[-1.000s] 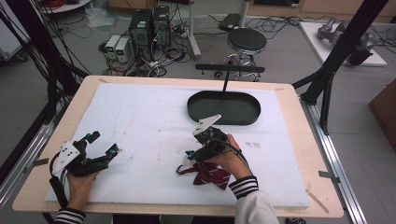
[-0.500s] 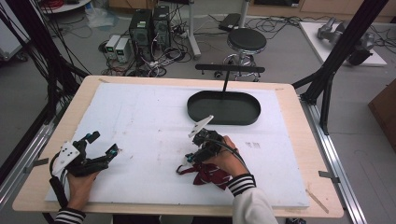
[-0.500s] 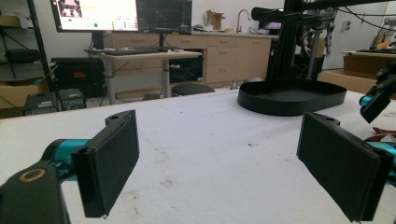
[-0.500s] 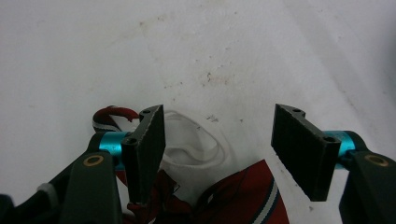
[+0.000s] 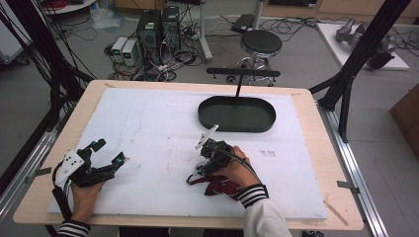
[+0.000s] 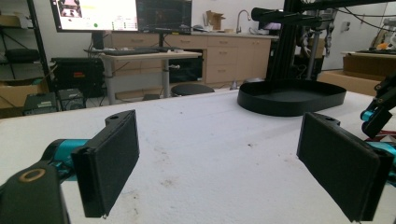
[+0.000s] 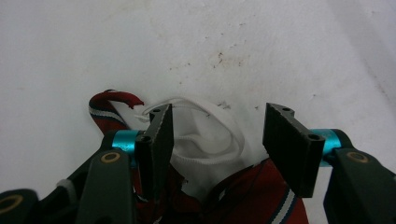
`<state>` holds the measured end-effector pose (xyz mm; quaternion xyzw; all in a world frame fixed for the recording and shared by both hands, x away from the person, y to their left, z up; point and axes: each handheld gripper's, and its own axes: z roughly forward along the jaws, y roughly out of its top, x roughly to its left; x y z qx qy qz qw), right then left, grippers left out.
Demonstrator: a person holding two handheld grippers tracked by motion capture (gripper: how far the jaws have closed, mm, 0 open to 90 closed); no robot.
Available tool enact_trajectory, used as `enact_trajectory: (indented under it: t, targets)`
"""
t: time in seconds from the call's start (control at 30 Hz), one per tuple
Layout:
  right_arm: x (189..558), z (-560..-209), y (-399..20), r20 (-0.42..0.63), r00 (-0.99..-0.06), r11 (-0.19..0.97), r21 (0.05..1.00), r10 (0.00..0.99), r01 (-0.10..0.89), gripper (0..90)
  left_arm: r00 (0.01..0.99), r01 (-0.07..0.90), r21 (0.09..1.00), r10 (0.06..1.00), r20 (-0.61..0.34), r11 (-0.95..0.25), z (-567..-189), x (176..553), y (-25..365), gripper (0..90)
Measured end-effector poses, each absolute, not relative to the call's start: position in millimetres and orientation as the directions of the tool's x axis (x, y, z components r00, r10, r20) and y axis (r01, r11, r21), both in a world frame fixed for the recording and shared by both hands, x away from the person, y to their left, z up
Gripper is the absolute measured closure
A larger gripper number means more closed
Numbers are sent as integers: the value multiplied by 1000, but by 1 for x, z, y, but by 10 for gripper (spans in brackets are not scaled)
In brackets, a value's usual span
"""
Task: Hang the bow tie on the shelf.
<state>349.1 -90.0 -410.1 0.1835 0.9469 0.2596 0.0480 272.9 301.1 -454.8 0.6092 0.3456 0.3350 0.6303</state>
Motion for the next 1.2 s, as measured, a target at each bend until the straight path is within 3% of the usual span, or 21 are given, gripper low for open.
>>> enact_trajectory:
  t: [0.4, 0.57, 0.63, 0.83, 1.2]
  targets:
    - [349, -413, -88, 14, -933, 813, 485, 360, 321, 533, 537, -1, 999, 843, -28, 33, -455, 273, 301, 134]
    - [348, -413, -88, 37, -937, 817, 479, 348, 322, 663, 537, -1, 999, 843, -28, 33, -455, 273, 301, 134]
    - [349, -414, -88, 34, -939, 828, 462, 343, 319, 755, 537, -2, 999, 843, -27, 34, -455, 273, 301, 134]
    - [348, -413, -88, 28, -938, 829, 461, 344, 318, 864, 538, -1, 999, 843, -28, 33, -455, 273, 301, 134]
    - [347, -410, -90, 5, -934, 814, 489, 356, 313, 871, 537, -2, 999, 843, -28, 34, -455, 273, 301, 134]
